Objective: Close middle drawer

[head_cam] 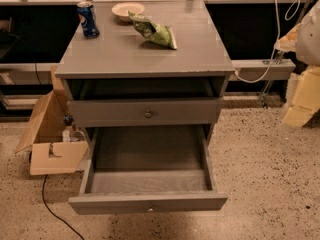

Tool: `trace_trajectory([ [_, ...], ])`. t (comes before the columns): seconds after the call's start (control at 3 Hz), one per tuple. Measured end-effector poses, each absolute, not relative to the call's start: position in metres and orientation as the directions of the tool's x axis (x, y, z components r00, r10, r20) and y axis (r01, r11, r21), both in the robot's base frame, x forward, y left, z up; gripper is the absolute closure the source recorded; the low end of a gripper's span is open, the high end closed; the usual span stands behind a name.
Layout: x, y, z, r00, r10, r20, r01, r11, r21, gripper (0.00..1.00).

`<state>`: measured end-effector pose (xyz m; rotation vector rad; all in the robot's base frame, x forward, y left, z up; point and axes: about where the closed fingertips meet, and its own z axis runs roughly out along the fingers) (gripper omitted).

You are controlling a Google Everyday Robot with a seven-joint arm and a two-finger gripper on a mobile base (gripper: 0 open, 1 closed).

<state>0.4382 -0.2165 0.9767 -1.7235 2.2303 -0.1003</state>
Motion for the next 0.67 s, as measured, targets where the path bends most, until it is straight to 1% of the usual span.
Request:
trace_trajectory([
  [0.33, 0.438, -0.216, 0.972, -0.223, -0.952, -0.209, -0.932, 0.271, -0.24, 0.0],
  [0.67, 0.428, -0.207, 0.91, -0.25, -0.94, -0.232, -0.948, 0.287, -0.141, 0.0],
])
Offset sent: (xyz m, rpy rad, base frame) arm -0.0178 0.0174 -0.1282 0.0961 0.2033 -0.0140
